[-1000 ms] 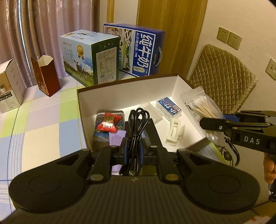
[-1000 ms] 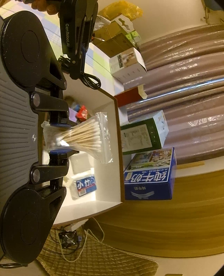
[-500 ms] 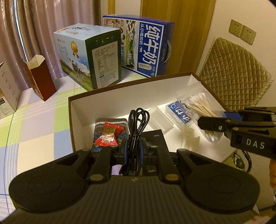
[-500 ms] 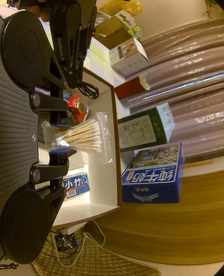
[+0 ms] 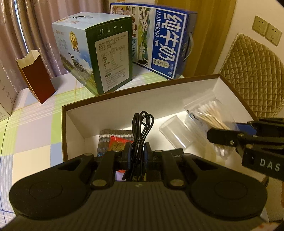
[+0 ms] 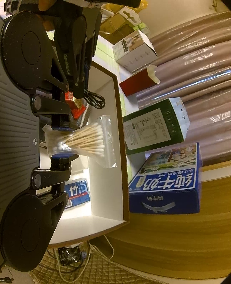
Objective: Organize objects
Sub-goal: 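Lower the cable with the left tool while the right tool lowers the swab bag, opening both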
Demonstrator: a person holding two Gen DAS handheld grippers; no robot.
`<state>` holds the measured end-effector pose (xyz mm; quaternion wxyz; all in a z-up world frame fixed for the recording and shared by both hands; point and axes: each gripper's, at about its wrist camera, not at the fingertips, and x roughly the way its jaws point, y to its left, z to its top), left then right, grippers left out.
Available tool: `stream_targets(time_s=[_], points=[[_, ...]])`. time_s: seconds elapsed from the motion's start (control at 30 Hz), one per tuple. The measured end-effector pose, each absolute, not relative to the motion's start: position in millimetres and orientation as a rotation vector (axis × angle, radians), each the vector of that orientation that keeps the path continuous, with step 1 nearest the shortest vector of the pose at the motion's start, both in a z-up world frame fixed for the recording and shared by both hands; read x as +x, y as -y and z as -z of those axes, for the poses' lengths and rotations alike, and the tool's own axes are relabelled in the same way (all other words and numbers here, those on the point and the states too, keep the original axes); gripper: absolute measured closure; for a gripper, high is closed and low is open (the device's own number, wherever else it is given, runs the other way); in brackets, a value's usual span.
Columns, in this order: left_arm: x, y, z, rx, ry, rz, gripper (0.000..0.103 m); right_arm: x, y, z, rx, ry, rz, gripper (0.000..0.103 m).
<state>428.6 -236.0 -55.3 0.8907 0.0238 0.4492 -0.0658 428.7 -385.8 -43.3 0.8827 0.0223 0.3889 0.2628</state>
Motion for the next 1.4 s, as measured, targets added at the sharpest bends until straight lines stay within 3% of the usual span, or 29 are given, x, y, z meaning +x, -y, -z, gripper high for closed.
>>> stream_targets(time_s=[0.13, 0.3, 0.37, 0.77, 0.8, 0.87, 0.93, 1.1, 1.4], points=[[438.7, 233.0, 61.4, 0.043, -0.931, 0.124, 0.092, 435.4, 383.8, 48.6, 0.051, -0.820, -0.548, 0.082], [444.6, 229.0, 65.6, 0.055, -0.936, 0.110, 0.078, 440.6, 382.3, 52.5, 0.056, -0.831, -0.552, 0.082], [444.5, 225.9, 66.2, 0.052, -0.939, 0.105, 0.068, 441.2, 381.6, 53.7, 0.056, -0.834, -0.555, 0.082], [439.1, 216.4, 55.3, 0.062, -0.919, 0.085, 0.036, 446.9, 368.0, 55.8, 0.047, -0.808, -0.601, 0.081], [438.1, 215.0, 53.8, 0.059, -0.916, 0.082, 0.034, 447.7, 366.4, 55.6, 0.043, -0.800, -0.597, 0.079], [435.8, 211.7, 51.5, 0.052, -0.907, 0.075, 0.028, 448.4, 365.4, 55.0, 0.048, -0.783, -0.593, 0.055], [432.1, 207.9, 50.6, 0.045, -0.906, 0.074, 0.024, 445.5, 367.9, 53.5, 0.057, -0.754, -0.587, 0.045], [419.2, 201.3, 47.6, 0.020, -0.906, 0.072, 0.016, 440.2, 374.8, 51.5, 0.069, -0.769, -0.593, 0.042], [391.7, 203.4, 31.3, 0.019, -0.875, 0.072, 0.006, 412.0, 394.9, 45.2, 0.076, -0.796, -0.548, 0.009]])
